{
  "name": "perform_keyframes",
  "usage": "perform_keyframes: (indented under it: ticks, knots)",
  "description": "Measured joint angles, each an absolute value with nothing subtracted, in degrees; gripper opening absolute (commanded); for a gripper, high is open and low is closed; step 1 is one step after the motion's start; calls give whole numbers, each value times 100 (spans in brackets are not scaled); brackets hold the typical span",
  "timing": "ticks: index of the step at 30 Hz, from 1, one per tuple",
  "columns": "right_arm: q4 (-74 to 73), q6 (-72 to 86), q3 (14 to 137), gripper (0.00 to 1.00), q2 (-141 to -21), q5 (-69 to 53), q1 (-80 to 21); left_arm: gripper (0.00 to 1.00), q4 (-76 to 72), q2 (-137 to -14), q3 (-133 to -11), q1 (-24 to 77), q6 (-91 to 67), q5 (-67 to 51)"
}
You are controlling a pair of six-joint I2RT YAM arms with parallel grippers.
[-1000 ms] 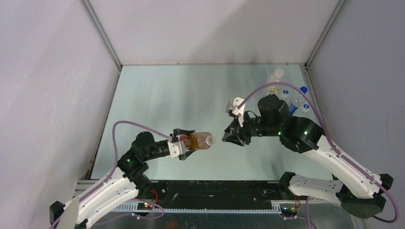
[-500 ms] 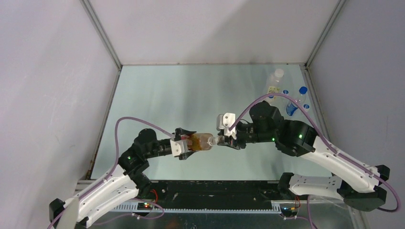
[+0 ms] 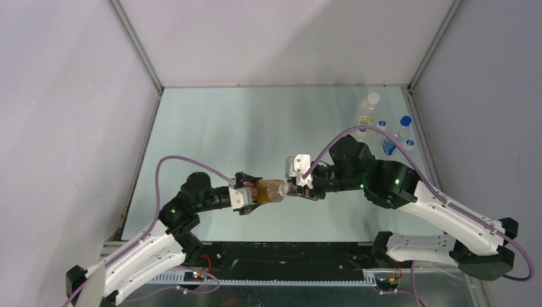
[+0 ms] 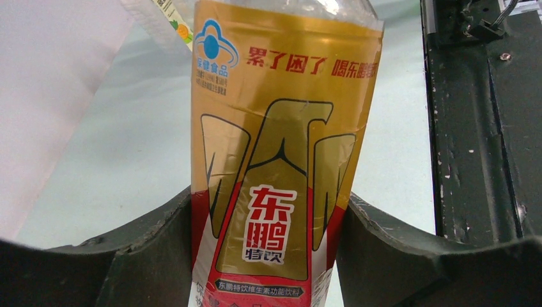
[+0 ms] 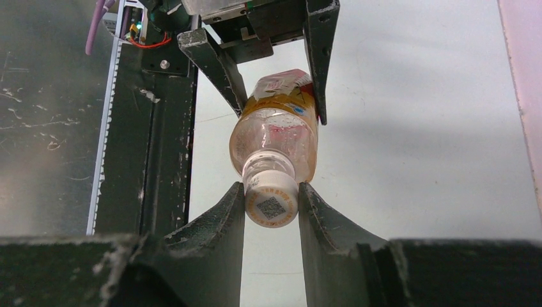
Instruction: Screw on the bottle caps
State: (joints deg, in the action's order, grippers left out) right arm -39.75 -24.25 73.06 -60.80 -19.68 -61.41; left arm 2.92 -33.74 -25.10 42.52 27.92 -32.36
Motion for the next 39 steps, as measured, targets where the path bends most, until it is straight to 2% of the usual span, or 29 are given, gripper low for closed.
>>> perform_keyframes:
  ticks: [14, 27, 33, 39]
  knots:
    - [-4084, -2805, 7391, 0, -6226, -2416, -6141, 21, 320, -3400, -2517, 4252, 2547, -3476]
    - [-4845, -3636, 7561, 0, -6392, -2926, -6145, 19, 187, -3951, -2508, 4224, 2602, -4388]
    - [-4982, -3603, 7605, 0, -6506, -2792, -6145, 20, 174, -4027, -2499, 4224, 2591, -4281]
    - [-4711, -3037, 7612, 0, -6582, -2344, -6139, 20, -622, -3920, -2143, 4259, 2263, -3804]
